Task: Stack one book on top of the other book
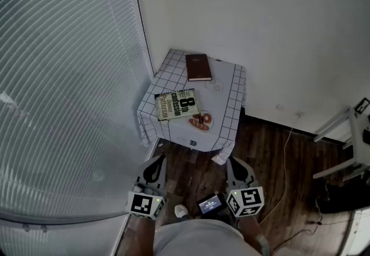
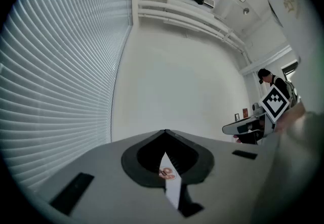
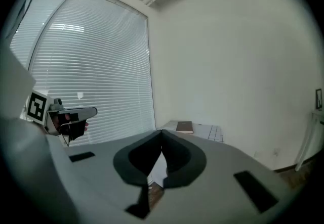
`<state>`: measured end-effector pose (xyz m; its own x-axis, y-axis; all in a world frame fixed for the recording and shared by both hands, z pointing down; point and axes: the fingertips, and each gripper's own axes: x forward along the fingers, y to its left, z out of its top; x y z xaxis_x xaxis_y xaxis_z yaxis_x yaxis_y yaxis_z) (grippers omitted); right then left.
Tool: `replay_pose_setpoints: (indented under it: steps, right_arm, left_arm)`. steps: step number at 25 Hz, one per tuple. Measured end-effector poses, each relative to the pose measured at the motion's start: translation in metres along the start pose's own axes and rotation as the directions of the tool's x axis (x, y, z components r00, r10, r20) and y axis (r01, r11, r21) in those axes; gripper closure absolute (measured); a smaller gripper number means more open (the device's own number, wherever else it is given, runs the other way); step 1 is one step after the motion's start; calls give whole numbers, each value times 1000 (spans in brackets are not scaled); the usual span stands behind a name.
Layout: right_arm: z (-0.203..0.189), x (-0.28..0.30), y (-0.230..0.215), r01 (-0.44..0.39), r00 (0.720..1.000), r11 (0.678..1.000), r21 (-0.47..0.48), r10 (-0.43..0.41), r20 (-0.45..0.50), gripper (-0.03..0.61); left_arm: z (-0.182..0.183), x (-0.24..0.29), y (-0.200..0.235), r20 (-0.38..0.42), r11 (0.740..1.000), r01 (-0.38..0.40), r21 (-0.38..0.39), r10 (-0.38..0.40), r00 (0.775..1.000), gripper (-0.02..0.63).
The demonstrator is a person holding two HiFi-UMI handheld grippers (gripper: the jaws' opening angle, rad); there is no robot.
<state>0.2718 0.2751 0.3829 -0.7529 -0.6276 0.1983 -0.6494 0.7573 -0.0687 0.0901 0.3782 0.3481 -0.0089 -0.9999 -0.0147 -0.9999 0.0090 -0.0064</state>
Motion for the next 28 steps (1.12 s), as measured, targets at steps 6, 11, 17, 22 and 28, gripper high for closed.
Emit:
replay_pose_setpoints:
  steps: [6,11,17,22,28]
  right_arm:
    - [7,3,20,6,1000,1000,-11,-6,9,572]
    - [8,6,24,16,1000,1000,-19,-16,7,572]
    - [30,-1,31,-46,993,994,95,35,115,572]
    - [18,15,30,-7,998,1000,13,6,59,572]
    - [20,50,14,-14,998,999,50,11,63,572]
  left_arm:
    - [17,-19,6,67,996,66,54,-70,995,606]
    - [26,-23,15,158,992,115,-56,-105,982,606]
    - [5,-14,25,59,996,81,-43,-78,995,606]
    - [-9,-3,33,6,998,51,-36,-50,999,606]
    - [-17,31,47,4,996,75,-53,-75,997,606]
